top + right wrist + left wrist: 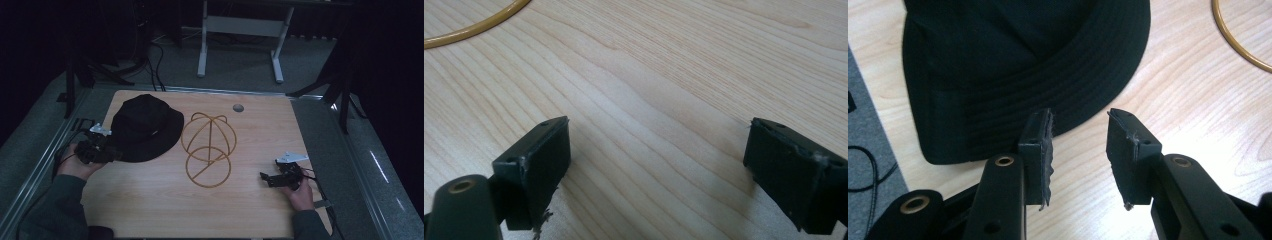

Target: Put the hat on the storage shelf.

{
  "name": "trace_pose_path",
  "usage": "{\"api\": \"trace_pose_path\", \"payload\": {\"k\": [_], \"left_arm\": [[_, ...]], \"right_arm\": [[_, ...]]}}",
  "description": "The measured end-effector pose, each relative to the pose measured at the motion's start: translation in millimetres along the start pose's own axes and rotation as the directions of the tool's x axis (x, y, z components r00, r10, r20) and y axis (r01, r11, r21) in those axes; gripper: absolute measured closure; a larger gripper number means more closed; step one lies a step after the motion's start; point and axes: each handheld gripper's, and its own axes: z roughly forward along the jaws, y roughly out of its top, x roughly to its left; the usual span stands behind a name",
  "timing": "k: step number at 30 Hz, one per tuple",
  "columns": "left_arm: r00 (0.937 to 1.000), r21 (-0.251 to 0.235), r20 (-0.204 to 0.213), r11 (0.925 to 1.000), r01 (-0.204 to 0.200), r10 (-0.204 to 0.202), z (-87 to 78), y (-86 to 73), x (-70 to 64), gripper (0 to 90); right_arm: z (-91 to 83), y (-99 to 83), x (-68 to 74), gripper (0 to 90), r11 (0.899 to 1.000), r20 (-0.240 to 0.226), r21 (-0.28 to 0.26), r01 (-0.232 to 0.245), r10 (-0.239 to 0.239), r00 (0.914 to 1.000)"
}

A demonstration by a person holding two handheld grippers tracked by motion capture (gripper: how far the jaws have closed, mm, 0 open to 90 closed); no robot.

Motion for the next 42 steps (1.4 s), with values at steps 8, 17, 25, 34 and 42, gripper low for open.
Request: {"api": "trace_pose_path", "payload": {"k": [8,17,25,34,42], "left_arm": [[0.9996,0.025,0.015,0.9994,-0.023,0.022,-1.4,10.2,9.4,60.5],[0.9989,0.040,0.014,0.9982,-0.045,0.045,-3.6,22.7,13.2,59.5],[0.9975,0.044,0.017,0.9966,-0.070,0.069,-9.3,34.5,23.3,58.8],[0.9949,0.080,-0.005,0.9917,-0.100,0.101,-11.7,46.1,31.1,57.9],[0.9947,0.117,-0.040,0.9892,-0.089,0.094,-10.5,55.2,42.7,53.2]], "right_arm": [[0.0,0.0,0.0,11.4,1.000,0.000,0.000,0.000,0.000,1.0000],[0.0,0.0,0.0,11.4,1.000,0.000,0.000,0.000,0.000,1.0000],[0.0,0.0,0.0,11.4,1.000,0.000,0.000,0.000,0.000,1.0000],[0.0,0.0,0.0,11.4,1.000,0.000,0.000,0.000,0.000,1.0000],[0.0,0.0,0.0,11.4,1.000,0.000,0.000,0.000,0.000,1.0000]]}}
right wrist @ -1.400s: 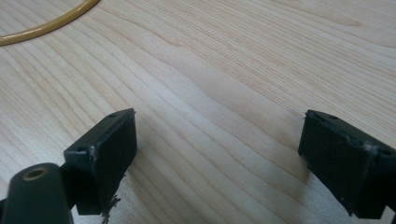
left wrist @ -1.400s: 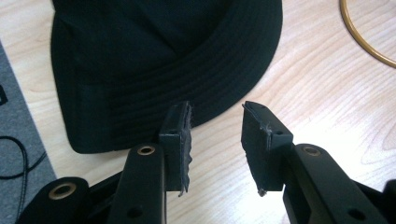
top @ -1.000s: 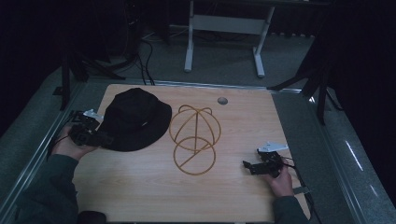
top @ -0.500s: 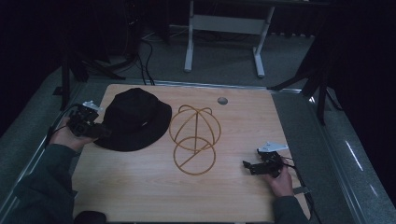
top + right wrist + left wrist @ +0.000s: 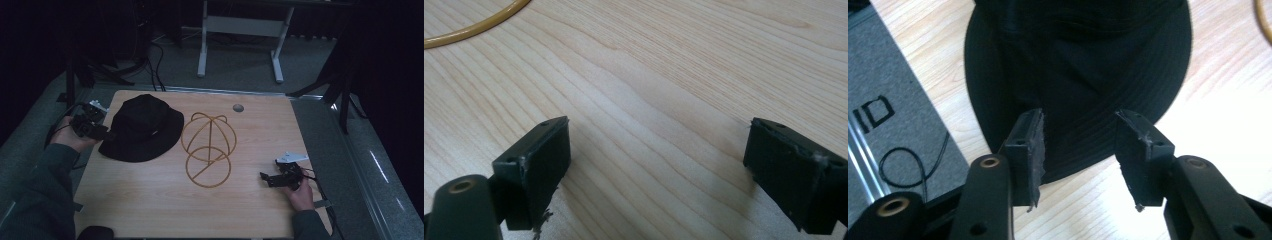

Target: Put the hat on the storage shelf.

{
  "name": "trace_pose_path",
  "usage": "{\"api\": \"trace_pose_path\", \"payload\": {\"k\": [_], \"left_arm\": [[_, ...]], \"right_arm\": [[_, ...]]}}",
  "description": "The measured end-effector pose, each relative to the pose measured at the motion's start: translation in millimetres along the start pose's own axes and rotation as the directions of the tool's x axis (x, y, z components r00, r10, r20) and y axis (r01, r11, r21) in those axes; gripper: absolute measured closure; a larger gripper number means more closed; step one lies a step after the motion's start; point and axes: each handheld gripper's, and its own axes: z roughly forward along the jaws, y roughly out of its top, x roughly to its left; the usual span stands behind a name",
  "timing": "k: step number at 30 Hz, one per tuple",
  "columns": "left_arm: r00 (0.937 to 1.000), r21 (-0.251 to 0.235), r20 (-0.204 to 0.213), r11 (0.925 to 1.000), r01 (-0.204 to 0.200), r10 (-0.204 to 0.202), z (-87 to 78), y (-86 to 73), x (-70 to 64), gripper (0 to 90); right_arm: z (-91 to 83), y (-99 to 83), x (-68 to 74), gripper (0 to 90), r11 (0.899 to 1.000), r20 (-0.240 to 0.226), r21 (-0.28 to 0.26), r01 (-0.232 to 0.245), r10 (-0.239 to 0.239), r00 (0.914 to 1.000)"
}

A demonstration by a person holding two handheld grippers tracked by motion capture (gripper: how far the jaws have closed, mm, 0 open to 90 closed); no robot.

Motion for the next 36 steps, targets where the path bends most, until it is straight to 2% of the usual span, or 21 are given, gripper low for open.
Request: {"api": "trace_pose_path", "payload": {"k": [6,18,21,26,32,34,36], "left_arm": [[0.9997,0.016,-0.020,0.9997,0.016,-0.016,3.7,7.3,7.6,50.8],[0.9994,0.083,-0.031,0.9965,-0.011,0.014,22.5,32.2,13.5,51.1],[0.9990,0.116,-0.035,0.9930,-0.023,0.027,30.4,37.3,14.9,52.5],[0.9993,0.150,-0.010,0.9881,-0.034,0.036,42.8,43.8,18.0,54.7],[0.9976,0.217,-0.002,0.9739,-0.068,0.070,54.9,50.6,19.5,56.6],[0.9977,0.221,0.001,0.9731,-0.067,0.068,58.0,52.4,18.8,57.7],[0.9972,0.235,0.000,0.9692,-0.073,0.075,60.9,54.3,18.2,59.3]], "right_arm": [[0.0,0.0,0.0,11.4,1.000,0.000,0.000,0.000,0.000,1.0000],[0.0,0.0,0.0,11.4,1.000,0.000,0.000,0.000,0.000,1.0000],[0.0,0.0,0.0,11.4,1.000,0.000,0.000,0.000,0.000,1.0000],[0.0,0.0,0.0,11.4,1.000,0.000,0.000,0.000,0.000,1.0000],[0.0,0.0,0.0,11.4,1.000,0.000,0.000,0.000,0.000,1.0000],[0.0,0.0,0.0,11.4,1.000,0.000,0.000,0.000,0.000,1.0000],[0.0,0.0,0.0,11.4,1.000,0.000,0.000,0.000,0.000,1.0000]]}}
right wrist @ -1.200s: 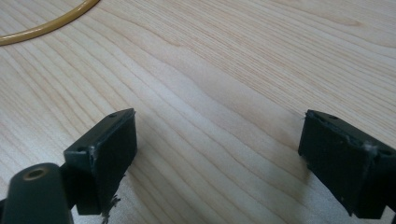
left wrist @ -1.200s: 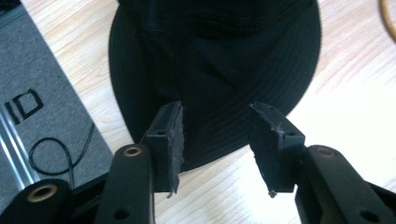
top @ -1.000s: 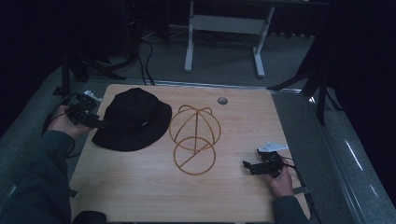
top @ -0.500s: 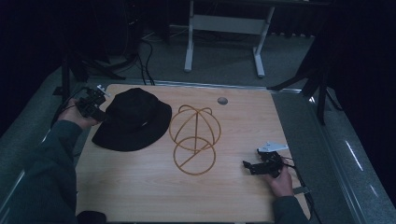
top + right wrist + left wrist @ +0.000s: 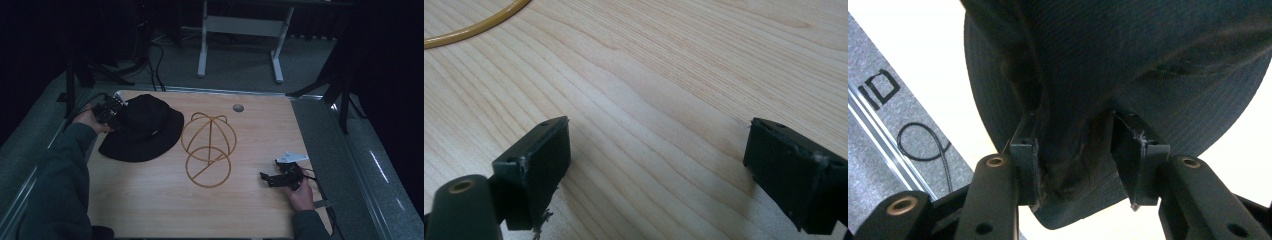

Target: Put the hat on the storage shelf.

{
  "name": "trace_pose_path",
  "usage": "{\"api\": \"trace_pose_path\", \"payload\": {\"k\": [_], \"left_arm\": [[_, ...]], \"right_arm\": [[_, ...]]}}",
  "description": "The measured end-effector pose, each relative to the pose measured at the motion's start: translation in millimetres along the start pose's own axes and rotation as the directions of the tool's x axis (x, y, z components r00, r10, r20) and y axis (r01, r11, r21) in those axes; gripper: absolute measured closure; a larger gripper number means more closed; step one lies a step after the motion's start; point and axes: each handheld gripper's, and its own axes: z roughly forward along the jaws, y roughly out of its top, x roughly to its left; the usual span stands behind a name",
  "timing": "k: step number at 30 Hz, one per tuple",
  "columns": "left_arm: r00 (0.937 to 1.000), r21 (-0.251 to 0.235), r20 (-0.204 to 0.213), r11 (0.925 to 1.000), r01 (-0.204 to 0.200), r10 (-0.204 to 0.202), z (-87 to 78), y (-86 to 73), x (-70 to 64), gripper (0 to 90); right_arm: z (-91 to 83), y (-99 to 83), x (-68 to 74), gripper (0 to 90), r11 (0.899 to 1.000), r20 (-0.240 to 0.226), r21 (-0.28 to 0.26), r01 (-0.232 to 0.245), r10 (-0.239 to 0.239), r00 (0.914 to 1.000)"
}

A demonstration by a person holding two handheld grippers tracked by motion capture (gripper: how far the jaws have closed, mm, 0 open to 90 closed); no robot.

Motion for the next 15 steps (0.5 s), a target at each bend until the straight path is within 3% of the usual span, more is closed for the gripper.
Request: {"api": "trace_pose_path", "payload": {"k": [13,15], "left_arm": [[0.9996,0.074,0.002,0.9969,-0.027,0.027,6.1,9.4,-0.3,70.7],[0.9989,0.087,0.000,0.9951,-0.047,0.047,6.1,11.2,-3.4,79.7]], "right_arm": [[0.0,0.0,0.0,11.4,1.000,0.000,0.000,0.000,0.000,1.0000],[0.0,0.0,0.0,11.4,1.000,0.000,0.000,0.000,0.000,1.0000]]}}
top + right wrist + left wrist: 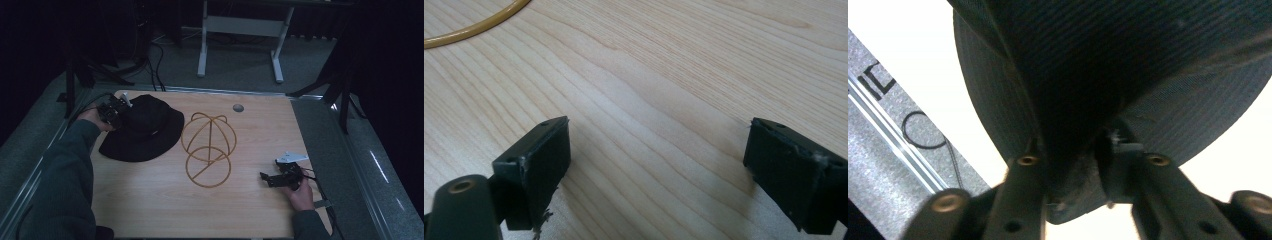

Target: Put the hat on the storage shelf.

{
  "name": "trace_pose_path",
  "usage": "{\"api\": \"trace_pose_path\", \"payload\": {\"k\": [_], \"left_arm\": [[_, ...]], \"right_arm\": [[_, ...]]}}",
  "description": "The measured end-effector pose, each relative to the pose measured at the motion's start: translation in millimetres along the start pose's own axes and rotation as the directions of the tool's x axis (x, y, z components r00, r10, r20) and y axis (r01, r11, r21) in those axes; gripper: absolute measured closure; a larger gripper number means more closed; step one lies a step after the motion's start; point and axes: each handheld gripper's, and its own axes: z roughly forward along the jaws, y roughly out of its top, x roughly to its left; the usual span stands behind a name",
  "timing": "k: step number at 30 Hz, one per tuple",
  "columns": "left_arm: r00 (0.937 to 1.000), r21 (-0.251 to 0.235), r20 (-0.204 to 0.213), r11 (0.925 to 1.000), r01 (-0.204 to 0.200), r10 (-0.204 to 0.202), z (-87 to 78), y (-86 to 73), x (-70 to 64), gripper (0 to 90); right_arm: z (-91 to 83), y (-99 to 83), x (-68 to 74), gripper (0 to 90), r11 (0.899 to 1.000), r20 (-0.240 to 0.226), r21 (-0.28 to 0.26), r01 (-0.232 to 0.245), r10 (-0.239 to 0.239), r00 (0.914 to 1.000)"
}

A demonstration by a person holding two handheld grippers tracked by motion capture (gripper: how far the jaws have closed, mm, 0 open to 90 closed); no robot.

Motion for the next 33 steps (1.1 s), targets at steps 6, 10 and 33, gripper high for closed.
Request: {"api": "trace_pose_path", "payload": {"k": [6,10,33], "left_arm": [[0.9969,0.003,0.036,0.9975,-0.070,0.070,-2.8,0.3,-6.9,86.9],[0.9941,-0.002,0.051,0.9954,-0.096,0.096,-5.2,0.6,-10.0,87.4],[0.9744,-0.077,0.114,0.9795,-0.186,0.194,-24.8,-8.4,-25.9,88.2]], "right_arm": [[0.0,0.0,0.0,11.4,1.000,0.000,0.000,0.000,0.000,1.0000],[0.0,0.0,0.0,11.4,1.000,0.000,0.000,0.000,0.000,1.0000],[0.0,0.0,0.0,11.4,1.000,0.000,0.000,0.000,0.000,1.0000]]}}
